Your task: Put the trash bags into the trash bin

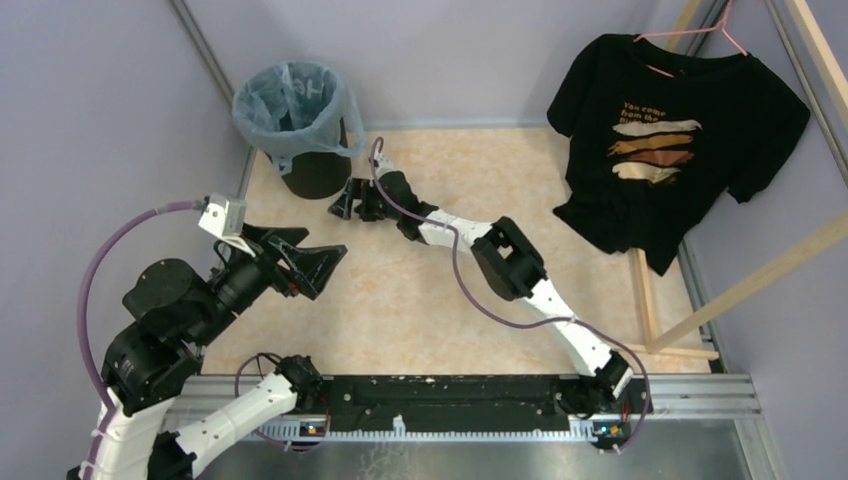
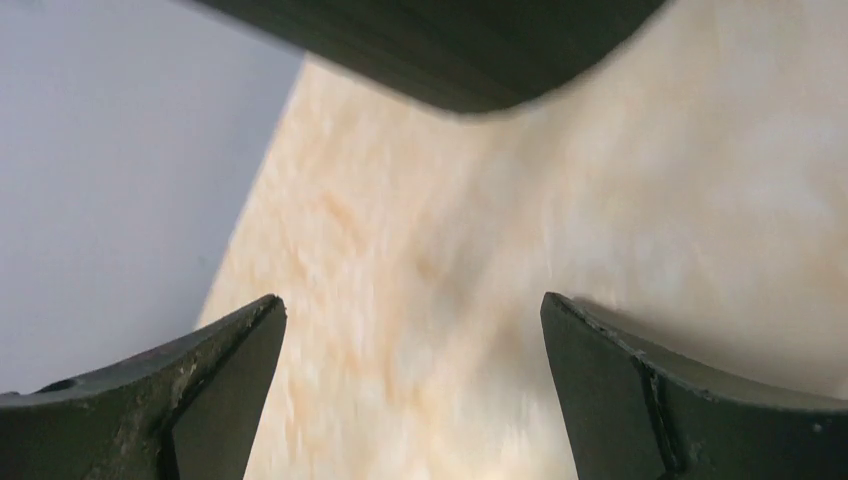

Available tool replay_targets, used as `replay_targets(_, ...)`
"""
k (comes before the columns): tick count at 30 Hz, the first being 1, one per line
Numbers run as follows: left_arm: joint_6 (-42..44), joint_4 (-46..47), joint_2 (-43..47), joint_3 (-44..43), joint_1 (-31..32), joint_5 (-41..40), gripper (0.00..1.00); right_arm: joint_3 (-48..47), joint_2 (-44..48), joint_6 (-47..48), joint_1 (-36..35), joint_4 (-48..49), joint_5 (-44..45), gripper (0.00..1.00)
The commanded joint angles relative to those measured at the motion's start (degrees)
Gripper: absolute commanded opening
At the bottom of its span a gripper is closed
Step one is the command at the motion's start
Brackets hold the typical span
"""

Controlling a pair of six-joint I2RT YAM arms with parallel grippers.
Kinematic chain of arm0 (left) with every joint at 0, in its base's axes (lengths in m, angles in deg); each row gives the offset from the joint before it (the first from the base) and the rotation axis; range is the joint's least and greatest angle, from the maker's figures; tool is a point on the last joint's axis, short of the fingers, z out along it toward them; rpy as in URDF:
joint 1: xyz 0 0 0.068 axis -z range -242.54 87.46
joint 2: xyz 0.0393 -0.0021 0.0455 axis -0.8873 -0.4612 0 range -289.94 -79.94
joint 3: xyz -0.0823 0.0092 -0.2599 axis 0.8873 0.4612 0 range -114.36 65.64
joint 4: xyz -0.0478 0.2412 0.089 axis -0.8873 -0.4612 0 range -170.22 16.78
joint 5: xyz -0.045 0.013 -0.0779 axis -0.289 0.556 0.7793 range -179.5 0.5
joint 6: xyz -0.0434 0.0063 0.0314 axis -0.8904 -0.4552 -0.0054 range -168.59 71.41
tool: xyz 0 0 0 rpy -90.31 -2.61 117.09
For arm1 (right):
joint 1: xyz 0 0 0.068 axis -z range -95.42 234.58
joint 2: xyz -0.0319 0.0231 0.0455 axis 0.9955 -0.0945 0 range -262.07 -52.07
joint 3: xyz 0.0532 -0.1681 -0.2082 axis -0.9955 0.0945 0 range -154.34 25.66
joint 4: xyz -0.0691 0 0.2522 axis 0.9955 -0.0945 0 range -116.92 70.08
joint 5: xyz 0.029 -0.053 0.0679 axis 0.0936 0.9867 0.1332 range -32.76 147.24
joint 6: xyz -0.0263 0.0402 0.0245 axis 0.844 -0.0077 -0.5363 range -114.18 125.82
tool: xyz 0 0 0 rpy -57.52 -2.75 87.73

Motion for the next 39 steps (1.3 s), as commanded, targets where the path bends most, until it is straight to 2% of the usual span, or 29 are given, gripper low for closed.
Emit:
replay_targets(1, -1.1, 3.5, 0.7, 2.2, 0.0, -1.6, 0.98, 18.2, 21.8, 7.0, -0.2, -6.4, -4.8, 0.99)
replay_targets(6, -1.3, 5.4, 2.5, 5.0, 0.0, -5.2, 0.98, 52.7, 51.8, 16.2, -0.3, -7.8, -3.0, 0.99)
replay_targets(9, -1.2, 6.9, 4.3, 6.5, 0.0, -7.8, 0.98, 63.6, 69.2, 23.9, -0.4, -20.7, 1.4, 0.99)
replay_targets(11, -1.3, 8.4, 5.8, 8.0, 0.0, -9.5, 0.98, 66.2, 78.5, 28.0, -0.4, -30.8, 7.2, 0.99)
replay_targets(16, -3.6, 11.7, 9.5, 11.3, 0.0, -15.4, 0.98, 64.3, 96.1, 31.8, -0.3, -52.2, 23.7, 0.99)
replay_targets(20, -4.0, 13.2, 10.5, 10.8, 0.0, -16.5, 0.98, 57.9, 105.2, 31.1, -0.4, -59.5, 31.5, 0.99)
replay_targets(25, -3.1, 11.0, 8.5, 6.0, 0.0, -18.2, 0.98, 50.2, 111.5, 33.5, -0.4, -57.9, 31.4, 0.99)
replay_targets(30, -3.2, 9.3, 8.0, 4.0, 0.0, -19.5, 0.98, 43.5, 112.2, 36.6, -0.4, -56.0, 33.1, 0.99)
replay_targets(36, -3.8, 9.1, 8.5, 4.7, 0.0, -20.3, 0.98, 49.6, 118.0, 39.0, -0.4, -46.8, 30.8, 0.99)
replay_targets(39, -3.5, 9.3, 8.4, 4.9, 0.0, -20.4, 0.98, 50.5, 118.3, 37.6, -0.4, -47.6, 30.5, 0.99)
